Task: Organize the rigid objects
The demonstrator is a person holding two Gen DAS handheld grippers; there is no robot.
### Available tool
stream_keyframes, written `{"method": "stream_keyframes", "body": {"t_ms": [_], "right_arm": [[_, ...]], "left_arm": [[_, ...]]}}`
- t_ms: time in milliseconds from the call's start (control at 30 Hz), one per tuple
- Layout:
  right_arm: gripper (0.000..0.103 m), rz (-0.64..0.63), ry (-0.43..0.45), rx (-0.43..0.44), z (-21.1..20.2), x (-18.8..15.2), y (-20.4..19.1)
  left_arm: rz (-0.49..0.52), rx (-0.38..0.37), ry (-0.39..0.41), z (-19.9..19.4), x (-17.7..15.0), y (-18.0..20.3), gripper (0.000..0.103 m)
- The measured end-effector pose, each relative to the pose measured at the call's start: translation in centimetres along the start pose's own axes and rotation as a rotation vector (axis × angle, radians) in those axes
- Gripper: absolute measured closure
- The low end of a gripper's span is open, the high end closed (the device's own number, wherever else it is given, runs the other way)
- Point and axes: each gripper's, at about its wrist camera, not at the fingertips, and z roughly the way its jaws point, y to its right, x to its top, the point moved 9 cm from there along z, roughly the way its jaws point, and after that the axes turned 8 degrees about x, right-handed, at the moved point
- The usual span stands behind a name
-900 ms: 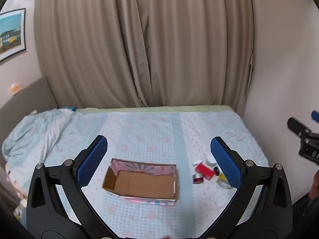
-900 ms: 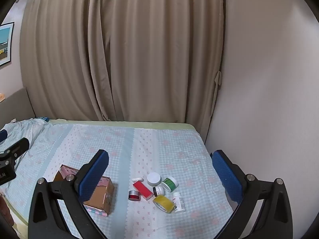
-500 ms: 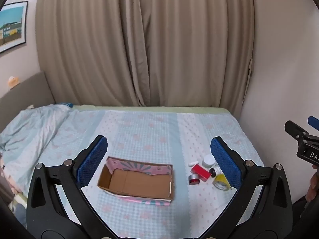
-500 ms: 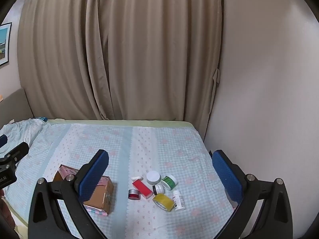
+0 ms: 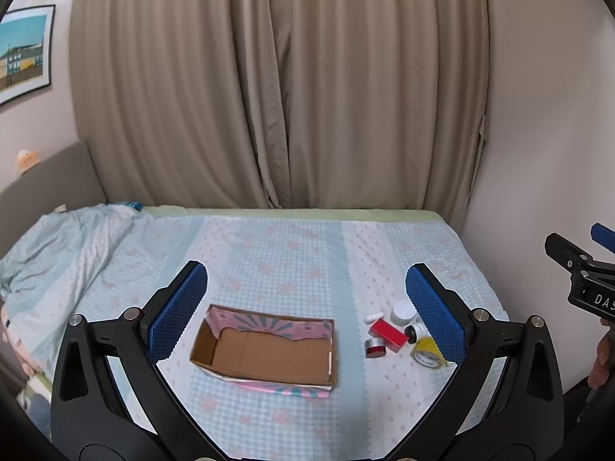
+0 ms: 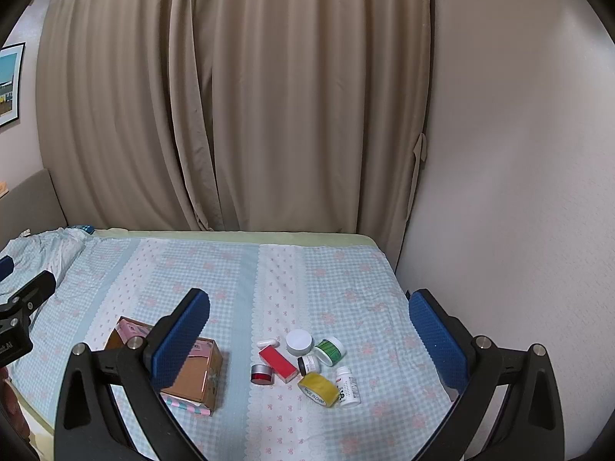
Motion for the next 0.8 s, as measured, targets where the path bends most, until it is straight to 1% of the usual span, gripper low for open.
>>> {"method": "stream_keyframes", "body": {"t_ms": [400,500,800], "right_arm": [[0.0,-0.002,0.0,0.003,-0.04,-0.22,-0.23],[0.0,-0.001,-0.001,0.004,-0.11,-0.3,-0.36],[0.0,0.001,-0.001,0.005,-0.08,-0.26,-0.32]], "left_arm": [[-0.001,-0.018,-0.002,-0.04,0.09,-0.24,0.0],[-0.001,-0.043,-0.003,-0.26,-0.09,0.0,0.0],[0.006,-0.04,-0.002,-0.32,-0.04,0.53,0.0]]}}
